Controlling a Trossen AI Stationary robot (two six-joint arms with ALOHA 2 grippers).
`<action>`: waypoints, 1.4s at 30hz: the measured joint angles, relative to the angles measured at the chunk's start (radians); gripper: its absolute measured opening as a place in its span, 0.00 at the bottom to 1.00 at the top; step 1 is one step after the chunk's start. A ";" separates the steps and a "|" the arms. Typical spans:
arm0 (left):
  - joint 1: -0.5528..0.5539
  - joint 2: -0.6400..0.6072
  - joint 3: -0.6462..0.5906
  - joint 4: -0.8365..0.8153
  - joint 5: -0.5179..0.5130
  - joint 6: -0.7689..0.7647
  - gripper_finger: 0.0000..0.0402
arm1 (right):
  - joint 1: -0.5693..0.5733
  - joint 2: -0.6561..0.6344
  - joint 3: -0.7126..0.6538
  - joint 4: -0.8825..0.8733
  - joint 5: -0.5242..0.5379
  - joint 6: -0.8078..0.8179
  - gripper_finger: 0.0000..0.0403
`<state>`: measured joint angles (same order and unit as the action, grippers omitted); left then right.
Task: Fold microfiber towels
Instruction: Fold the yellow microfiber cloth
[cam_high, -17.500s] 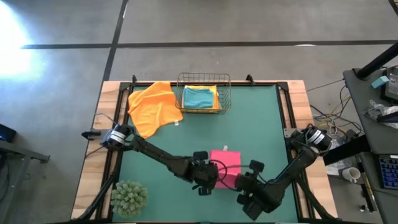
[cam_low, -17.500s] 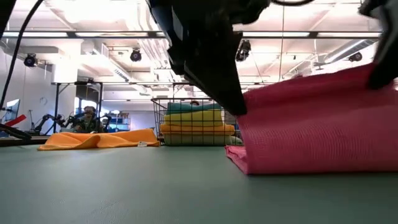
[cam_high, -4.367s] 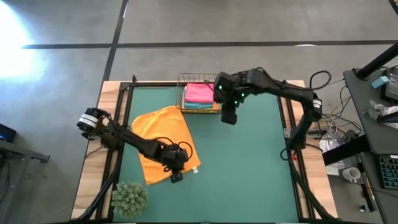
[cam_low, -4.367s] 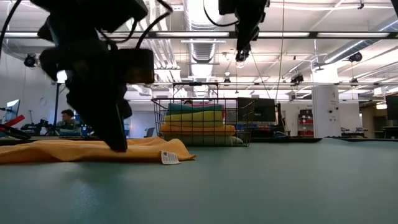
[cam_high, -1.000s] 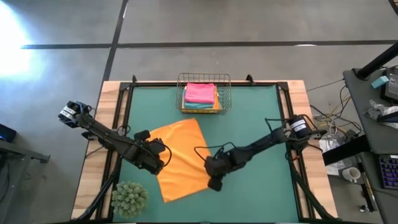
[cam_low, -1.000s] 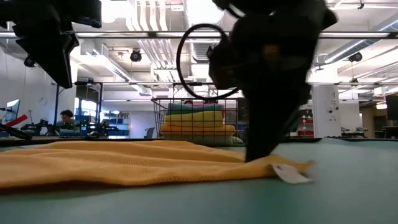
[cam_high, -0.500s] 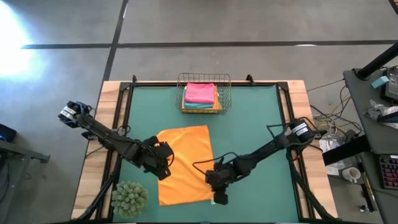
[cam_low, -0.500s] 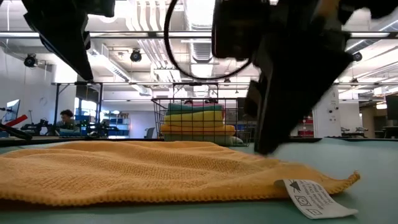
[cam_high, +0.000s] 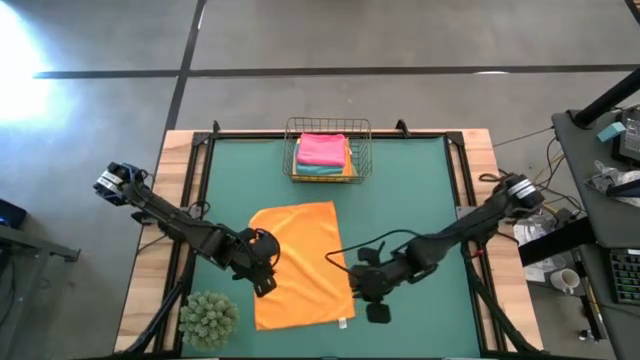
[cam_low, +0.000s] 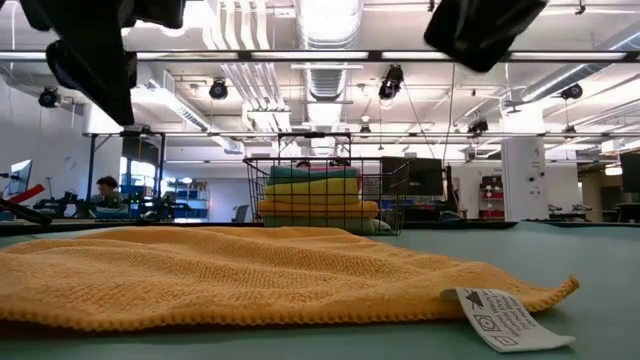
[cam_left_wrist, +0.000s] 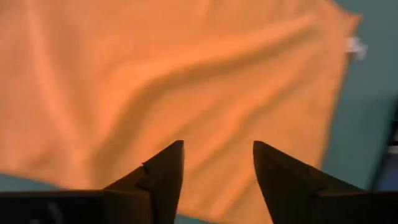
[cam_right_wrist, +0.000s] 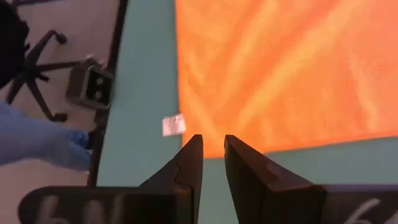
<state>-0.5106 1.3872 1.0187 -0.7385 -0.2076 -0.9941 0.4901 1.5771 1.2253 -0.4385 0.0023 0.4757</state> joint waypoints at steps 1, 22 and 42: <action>-0.004 0.000 0.000 0.024 0.015 -0.012 0.45 | 0.006 -0.018 0.000 -0.018 -0.001 -0.010 0.15; -0.286 0.344 0.295 0.098 0.021 0.189 0.47 | 0.069 -0.076 -0.054 -0.167 -0.001 -0.135 0.25; -0.375 0.476 0.286 0.038 0.017 0.084 0.47 | 0.075 0.128 -0.033 0.094 -0.001 -0.464 0.41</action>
<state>-0.8860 1.8631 1.3043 -0.7002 -0.1905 -0.9096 0.5652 1.7049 1.1919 -0.3441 0.0013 0.0117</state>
